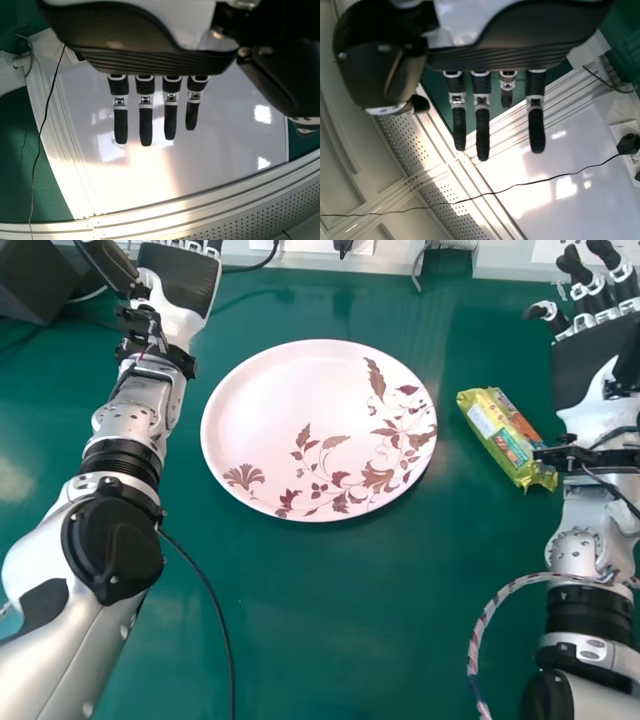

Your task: Pick up biscuit and place it in the plate

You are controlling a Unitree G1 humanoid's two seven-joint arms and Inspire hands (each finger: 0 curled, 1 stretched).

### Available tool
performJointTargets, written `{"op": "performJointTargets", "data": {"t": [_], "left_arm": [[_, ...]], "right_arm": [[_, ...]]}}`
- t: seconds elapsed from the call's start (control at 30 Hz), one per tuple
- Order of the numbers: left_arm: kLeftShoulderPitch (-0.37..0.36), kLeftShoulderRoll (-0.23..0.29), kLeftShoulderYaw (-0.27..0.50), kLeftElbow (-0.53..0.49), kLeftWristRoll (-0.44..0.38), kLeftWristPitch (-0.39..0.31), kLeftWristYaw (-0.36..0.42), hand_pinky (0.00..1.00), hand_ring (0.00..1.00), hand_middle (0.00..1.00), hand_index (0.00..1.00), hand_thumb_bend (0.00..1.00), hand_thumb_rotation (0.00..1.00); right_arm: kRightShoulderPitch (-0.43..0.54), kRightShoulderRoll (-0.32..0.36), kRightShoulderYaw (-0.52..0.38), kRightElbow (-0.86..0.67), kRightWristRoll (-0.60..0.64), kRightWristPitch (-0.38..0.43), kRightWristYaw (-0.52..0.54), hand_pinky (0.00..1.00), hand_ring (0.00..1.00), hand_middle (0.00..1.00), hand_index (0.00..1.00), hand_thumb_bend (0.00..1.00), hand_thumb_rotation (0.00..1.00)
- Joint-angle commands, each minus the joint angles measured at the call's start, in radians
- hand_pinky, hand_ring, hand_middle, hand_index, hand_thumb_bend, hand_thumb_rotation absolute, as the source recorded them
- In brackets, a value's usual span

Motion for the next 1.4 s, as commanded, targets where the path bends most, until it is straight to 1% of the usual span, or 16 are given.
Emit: {"op": "performJointTargets", "data": {"t": [0.0, 0.1, 0.2, 0.5, 0.63, 0.8, 0.9, 1.03, 1.17, 1.3, 1.37], "left_arm": [[-0.008, 0.006, -0.012, 0.002, 0.009, -0.002, -0.007, 0.69, 0.76, 0.85, 0.89, 1.0, 0.92], [-0.01, 0.008, -0.009, 0.005, 0.006, 0.004, -0.001, 0.7, 0.76, 0.85, 0.9, 1.0, 0.91], [-0.011, 0.006, -0.008, 0.002, 0.005, 0.001, 0.01, 0.69, 0.76, 0.85, 0.9, 1.0, 0.91], [-0.01, 0.009, -0.01, 0.005, 0.006, 0.003, -0.015, 0.69, 0.75, 0.85, 0.9, 1.0, 0.9], [-0.012, 0.008, -0.005, 0.006, 0.001, 0.008, -0.005, 0.7, 0.76, 0.85, 0.9, 1.0, 0.9], [-0.013, 0.009, -0.01, 0.006, 0.008, -0.002, 0.005, 0.73, 0.78, 0.86, 0.91, 1.0, 0.9], [-0.013, 0.011, -0.007, 0.01, 0.005, 0.003, -0.003, 0.73, 0.78, 0.85, 0.91, 1.0, 0.89], [-0.016, 0.011, -0.007, 0.011, 0.006, 0.001, 0.01, 0.73, 0.78, 0.86, 0.91, 1.0, 0.87], [-0.013, 0.009, -0.011, 0.009, 0.009, -0.003, 0.001, 0.75, 0.81, 0.89, 0.93, 1.0, 0.88], [-0.014, 0.01, -0.011, 0.01, 0.01, -0.002, 0.003, 0.75, 0.82, 0.91, 0.95, 1.0, 0.89], [-0.014, 0.009, -0.011, 0.01, 0.01, -0.003, 0.003, 0.76, 0.82, 0.91, 0.94, 1.0, 0.88]], "right_arm": [[0.011, -0.011, 0.001, -0.002, -0.013, -0.005, -0.008, 0.34, 0.49, 0.55, 0.64, 0.38, 0.44], [0.01, -0.014, 0.002, 0.001, -0.02, -0.007, -0.009, 0.34, 0.49, 0.54, 0.63, 0.38, 0.44], [0.009, -0.015, 0.001, 0.002, -0.021, -0.006, -0.008, 0.34, 0.49, 0.54, 0.62, 0.37, 0.47], [0.01, -0.016, 0.004, -0.002, -0.027, -0.007, -0.014, 0.34, 0.48, 0.54, 0.63, 0.37, 0.46], [0.01, -0.021, 0.006, -0.002, -0.035, -0.009, -0.016, 0.34, 0.49, 0.54, 0.64, 0.38, 0.44], [0.016, -0.029, 0.012, -0.013, -0.066, -0.026, -0.027, 0.34, 0.49, 0.54, 0.64, 0.37, 0.47], [0.021, -0.03, 0.015, -0.032, -0.082, -0.032, -0.04, 0.34, 0.48, 0.54, 0.63, 0.38, 0.46], [0.029, -0.029, 0.024, -0.068, -0.097, -0.03, -0.059, 0.34, 0.48, 0.54, 0.65, 0.38, 0.46], [0.043, -0.034, 0.038, -0.109, -0.126, -0.028, -0.079, 0.34, 0.48, 0.54, 0.64, 0.37, 0.49], [0.064, -0.039, 0.059, -0.169, -0.19, -0.018, -0.146, 0.34, 0.48, 0.54, 0.65, 0.37, 0.49], [0.074, -0.04, 0.068, -0.2, -0.212, -0.005, -0.177, 0.34, 0.48, 0.54, 0.63, 0.37, 0.47]]}}
